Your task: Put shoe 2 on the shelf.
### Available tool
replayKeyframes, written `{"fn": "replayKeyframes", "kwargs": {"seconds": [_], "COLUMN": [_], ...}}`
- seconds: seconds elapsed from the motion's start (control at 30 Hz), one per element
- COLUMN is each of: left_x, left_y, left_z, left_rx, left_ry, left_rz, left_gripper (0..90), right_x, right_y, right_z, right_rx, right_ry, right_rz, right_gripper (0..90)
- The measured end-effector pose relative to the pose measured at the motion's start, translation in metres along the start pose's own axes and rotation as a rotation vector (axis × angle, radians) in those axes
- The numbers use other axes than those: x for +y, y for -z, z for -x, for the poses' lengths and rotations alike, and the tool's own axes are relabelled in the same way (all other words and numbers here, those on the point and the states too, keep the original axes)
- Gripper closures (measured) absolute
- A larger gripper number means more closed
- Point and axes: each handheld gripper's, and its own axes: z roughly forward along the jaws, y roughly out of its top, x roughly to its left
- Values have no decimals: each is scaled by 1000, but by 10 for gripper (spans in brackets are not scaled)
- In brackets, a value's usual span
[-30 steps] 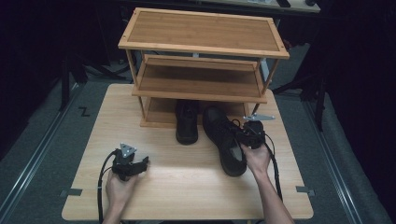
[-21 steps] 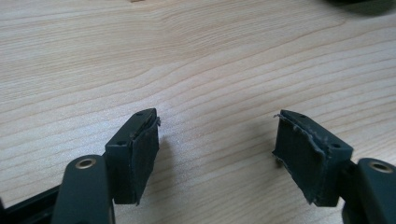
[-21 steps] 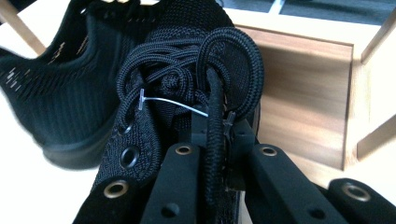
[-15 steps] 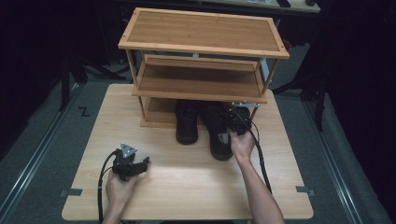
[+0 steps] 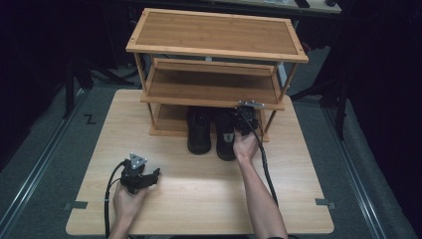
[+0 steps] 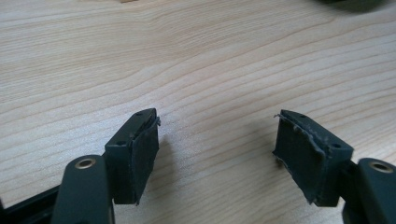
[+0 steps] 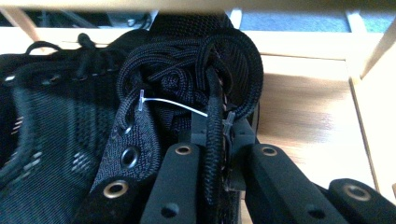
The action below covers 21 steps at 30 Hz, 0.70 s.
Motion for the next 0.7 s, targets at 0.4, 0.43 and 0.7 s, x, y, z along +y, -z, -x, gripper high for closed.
{"fn": "replayKeyframes", "kwargs": {"seconds": [0.4,0.43,0.7], "left_x": [0,0,0], "left_y": [0,0,0], "left_z": [0,0,0], "left_rx": [0,-1,0], "left_ry": [-1,-1,-2], "left_rz": [-1,0,-1], "left_gripper": [305,305,305], "right_x": [-2,-3,-7], "right_y": [-11,-12,-18], "right_z": [-10,-12,-17], "right_rx": [-58,-66,-108], "right_ry": [-53,-49,-11], "right_rz": [57,64,97], "right_gripper": [847,846,796]}}
